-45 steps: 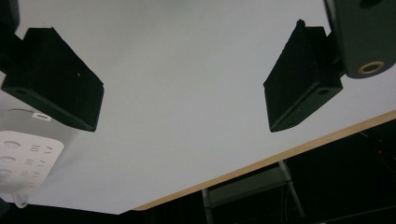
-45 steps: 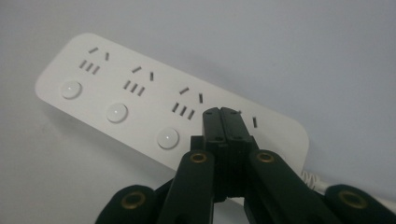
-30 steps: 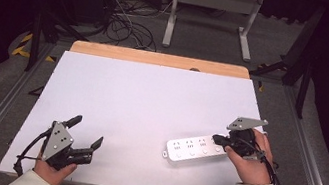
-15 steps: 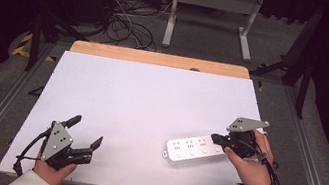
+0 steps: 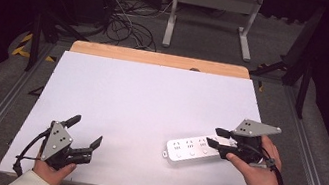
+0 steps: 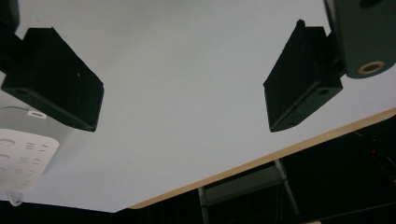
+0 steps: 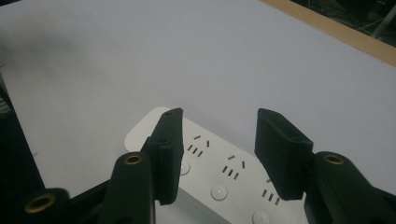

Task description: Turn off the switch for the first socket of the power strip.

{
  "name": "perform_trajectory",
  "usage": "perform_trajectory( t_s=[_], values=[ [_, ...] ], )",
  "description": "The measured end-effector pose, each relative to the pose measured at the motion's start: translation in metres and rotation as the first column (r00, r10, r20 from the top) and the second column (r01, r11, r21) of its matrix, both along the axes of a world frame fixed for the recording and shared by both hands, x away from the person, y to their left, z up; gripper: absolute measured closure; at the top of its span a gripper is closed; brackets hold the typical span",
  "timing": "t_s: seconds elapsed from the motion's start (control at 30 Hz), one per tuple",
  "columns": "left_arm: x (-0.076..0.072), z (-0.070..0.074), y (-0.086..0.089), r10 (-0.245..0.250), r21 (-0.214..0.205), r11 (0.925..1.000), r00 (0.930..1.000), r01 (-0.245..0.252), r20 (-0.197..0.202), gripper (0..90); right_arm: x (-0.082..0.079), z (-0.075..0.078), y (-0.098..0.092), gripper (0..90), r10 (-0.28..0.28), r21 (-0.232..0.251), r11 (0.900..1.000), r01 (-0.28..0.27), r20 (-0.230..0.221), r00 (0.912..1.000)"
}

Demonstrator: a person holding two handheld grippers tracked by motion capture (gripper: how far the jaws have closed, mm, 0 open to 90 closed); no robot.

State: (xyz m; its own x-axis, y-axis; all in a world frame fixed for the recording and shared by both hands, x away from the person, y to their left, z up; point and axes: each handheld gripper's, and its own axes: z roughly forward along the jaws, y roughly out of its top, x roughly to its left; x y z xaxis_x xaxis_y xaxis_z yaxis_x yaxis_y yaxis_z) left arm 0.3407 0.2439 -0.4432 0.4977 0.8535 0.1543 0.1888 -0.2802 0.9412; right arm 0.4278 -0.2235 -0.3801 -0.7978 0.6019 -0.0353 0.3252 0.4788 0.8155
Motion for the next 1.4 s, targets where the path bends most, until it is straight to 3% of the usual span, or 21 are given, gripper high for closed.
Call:
perform_trajectory(
  t_s=[0.33, 0.63, 0.87, 1.03, 1.4],
  values=[
    [-0.001, 0.001, 0.001, 0.004, 0.001, 1.0000, 1.0000, -0.004, 0.003, 12.4, -0.010, -0.015, -0.018, 48.4, 0.004, 0.113, 0.9935, -0.009, 0.042, 0.9991],
    [-0.001, 0.000, 0.000, 0.006, 0.008, 0.9999, 0.9999, -0.006, 0.010, 12.6, -0.015, -0.029, -0.031, 48.4, -0.013, 0.172, 0.9850, 0.004, 0.055, 0.9984],
    [-0.002, 0.001, 0.001, 0.004, 0.015, 0.9999, 0.9999, -0.004, 0.013, 12.6, -0.020, -0.043, -0.040, 41.1, -0.015, 0.179, 0.9839, 0.000, 0.085, 0.9962],
    [-0.003, 0.000, 0.003, 0.006, 0.020, 0.9998, 1.0000, -0.006, 0.003, 12.2, -0.024, -0.053, -0.047, 39.2, -0.015, 0.186, 0.9826, 0.002, 0.072, 0.9973],
    [-0.005, -0.002, 0.007, 0.011, 0.032, 0.9994, 0.9999, -0.010, -0.008, 12.1, -0.030, -0.077, -0.054, 31.4, -0.043, 0.147, 0.9885, 0.035, 0.049, 0.9979]
  ],
)
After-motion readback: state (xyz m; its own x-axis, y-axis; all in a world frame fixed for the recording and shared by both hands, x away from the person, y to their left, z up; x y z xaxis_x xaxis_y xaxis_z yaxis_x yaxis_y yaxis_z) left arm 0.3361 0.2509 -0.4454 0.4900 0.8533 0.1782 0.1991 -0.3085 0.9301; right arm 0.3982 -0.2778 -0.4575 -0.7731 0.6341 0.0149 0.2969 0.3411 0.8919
